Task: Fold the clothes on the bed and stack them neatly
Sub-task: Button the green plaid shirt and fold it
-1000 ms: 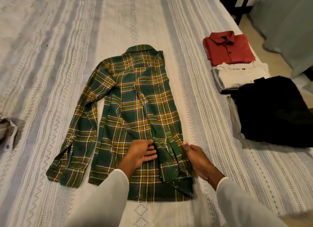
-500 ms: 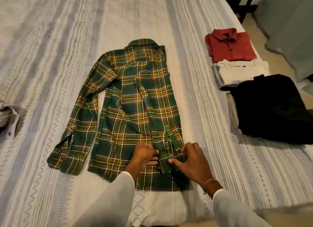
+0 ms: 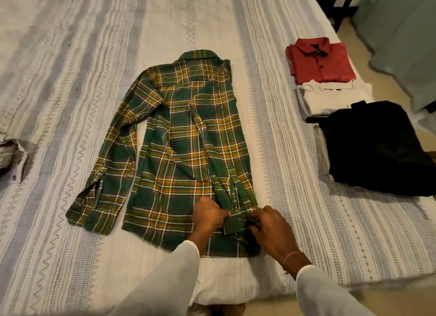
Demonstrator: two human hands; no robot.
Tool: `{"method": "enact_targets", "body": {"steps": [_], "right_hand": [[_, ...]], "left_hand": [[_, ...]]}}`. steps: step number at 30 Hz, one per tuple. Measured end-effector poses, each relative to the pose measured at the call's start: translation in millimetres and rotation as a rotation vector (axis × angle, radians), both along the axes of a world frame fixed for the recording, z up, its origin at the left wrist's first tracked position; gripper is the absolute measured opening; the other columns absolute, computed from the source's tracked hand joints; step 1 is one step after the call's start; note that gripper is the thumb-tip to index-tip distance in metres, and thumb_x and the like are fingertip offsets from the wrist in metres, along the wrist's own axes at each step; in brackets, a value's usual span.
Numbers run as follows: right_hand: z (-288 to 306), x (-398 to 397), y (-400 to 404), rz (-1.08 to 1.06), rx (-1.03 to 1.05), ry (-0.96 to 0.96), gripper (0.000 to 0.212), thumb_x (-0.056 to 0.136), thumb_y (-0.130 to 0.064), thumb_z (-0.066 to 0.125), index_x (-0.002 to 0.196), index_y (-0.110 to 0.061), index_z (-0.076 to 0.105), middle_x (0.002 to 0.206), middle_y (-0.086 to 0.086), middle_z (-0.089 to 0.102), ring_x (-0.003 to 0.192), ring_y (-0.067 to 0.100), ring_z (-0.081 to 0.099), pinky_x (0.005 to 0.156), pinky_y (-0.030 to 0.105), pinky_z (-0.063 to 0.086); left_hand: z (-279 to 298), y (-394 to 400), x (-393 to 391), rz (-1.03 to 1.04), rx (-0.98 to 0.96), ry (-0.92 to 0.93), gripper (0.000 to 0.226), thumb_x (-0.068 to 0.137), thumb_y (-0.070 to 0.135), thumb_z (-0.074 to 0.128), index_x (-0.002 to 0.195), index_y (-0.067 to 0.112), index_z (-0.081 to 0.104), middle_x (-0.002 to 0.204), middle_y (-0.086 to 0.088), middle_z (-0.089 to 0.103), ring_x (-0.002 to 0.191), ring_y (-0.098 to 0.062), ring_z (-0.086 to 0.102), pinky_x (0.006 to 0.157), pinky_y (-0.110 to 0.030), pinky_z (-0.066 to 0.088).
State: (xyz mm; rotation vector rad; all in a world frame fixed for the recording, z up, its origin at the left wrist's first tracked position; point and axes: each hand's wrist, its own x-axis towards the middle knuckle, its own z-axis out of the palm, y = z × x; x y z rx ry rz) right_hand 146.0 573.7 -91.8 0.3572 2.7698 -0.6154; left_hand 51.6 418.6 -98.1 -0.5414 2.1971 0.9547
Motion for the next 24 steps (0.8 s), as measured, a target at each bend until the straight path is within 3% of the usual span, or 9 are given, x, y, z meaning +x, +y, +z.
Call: {"method": "enact_targets", "body": {"steps": [4,7,12,15,16,18,20,22,24], "right_hand": [[3,0,-2,-0.098,-0.057,0.153,0.022,0.098,-0.035,0.061,0.115,-0.022,0.068,0.104,-0.003,0.067,0.089,0.013,0.058,0.070,0.013,0.040],[2,6,-12,-0.108,-0.075,0.308,0.013,0.093,-0.028,0.070,0.102,-0.019,0.065,0.097,-0.002,0.065,0.083,0.010,0.054,0.069,0.007,0.034],[-3,11,-28,0.027,-0.101,0.465,0.016,0.098,-0.033,0.058,0.102,-0.019,0.062,0.103,-0.001,0.065,0.092,0.013,0.059,0.079,0.014,0.049],[-2,9,-32,0.068,-0.121,0.416,0.040,0.104,-0.048,0.039,0.107,-0.017,0.065,0.105,0.001,0.070,0.092,0.014,0.066,0.080,0.020,0.055],[-3,10,-31,0.096,-0.096,0.383,0.039,0.104,-0.048,0.041,0.107,-0.018,0.065,0.101,0.001,0.071,0.088,0.014,0.067,0.077,0.020,0.055],[-9,12,-30,0.206,0.031,0.300,0.022,0.096,-0.041,0.063,0.106,-0.021,0.064,0.092,-0.001,0.072,0.078,0.016,0.068,0.069,0.022,0.056],[-14,13,-30,0.309,0.193,0.157,0.039,0.075,-0.037,0.087,0.104,-0.022,0.065,0.089,-0.001,0.074,0.076,0.020,0.070,0.068,0.029,0.058],[-17,13,-33,0.308,0.302,0.083,0.049,0.061,-0.040,0.095,0.100,-0.022,0.070,0.089,0.001,0.075,0.077,0.023,0.071,0.067,0.035,0.059],[-16,10,-37,0.293,0.361,0.078,0.040,0.065,-0.043,0.092,0.094,-0.024,0.074,0.086,0.001,0.075,0.075,0.025,0.070,0.064,0.037,0.058]], "left_hand": [[6,-6,-5,0.121,0.120,-0.115,0.015,0.079,0.011,0.085,0.084,0.006,0.071,0.089,-0.009,0.073,0.078,-0.023,0.074,0.072,-0.039,0.064],[7,-13,-5,0.250,0.287,-0.194,0.022,0.077,-0.003,0.082,0.092,0.001,0.066,0.097,-0.015,0.074,0.083,-0.027,0.074,0.066,-0.038,0.064],[10,-17,-1,0.246,0.364,-0.250,0.027,0.081,-0.003,0.079,0.104,0.001,0.066,0.096,-0.015,0.075,0.078,-0.024,0.074,0.055,-0.027,0.058],[4,-19,1,0.167,0.319,-0.216,0.019,0.082,0.004,0.080,0.095,0.002,0.067,0.086,-0.012,0.073,0.066,-0.017,0.069,0.050,-0.020,0.053],[2,-20,2,0.138,0.298,-0.198,0.018,0.082,0.006,0.081,0.092,0.004,0.067,0.080,-0.010,0.071,0.061,-0.015,0.067,0.049,-0.019,0.052],[-1,-22,4,0.104,0.279,-0.168,0.022,0.079,0.012,0.085,0.090,0.003,0.068,0.071,-0.008,0.070,0.055,-0.012,0.065,0.049,-0.018,0.050],[-1,-23,5,0.065,0.249,-0.143,0.025,0.076,0.017,0.088,0.086,0.004,0.070,0.065,-0.007,0.069,0.050,-0.011,0.063,0.049,-0.020,0.049],[0,-21,7,-0.027,0.160,-0.104,0.025,0.074,0.023,0.089,0.079,0.009,0.069,0.067,-0.006,0.070,0.054,-0.012,0.063,0.056,-0.026,0.052],[7,-14,7,-0.137,-0.012,0.046,0.027,0.077,0.031,0.087,0.081,0.016,0.065,0.078,-0.003,0.070,0.070,-0.015,0.067,0.067,-0.030,0.055]]}}
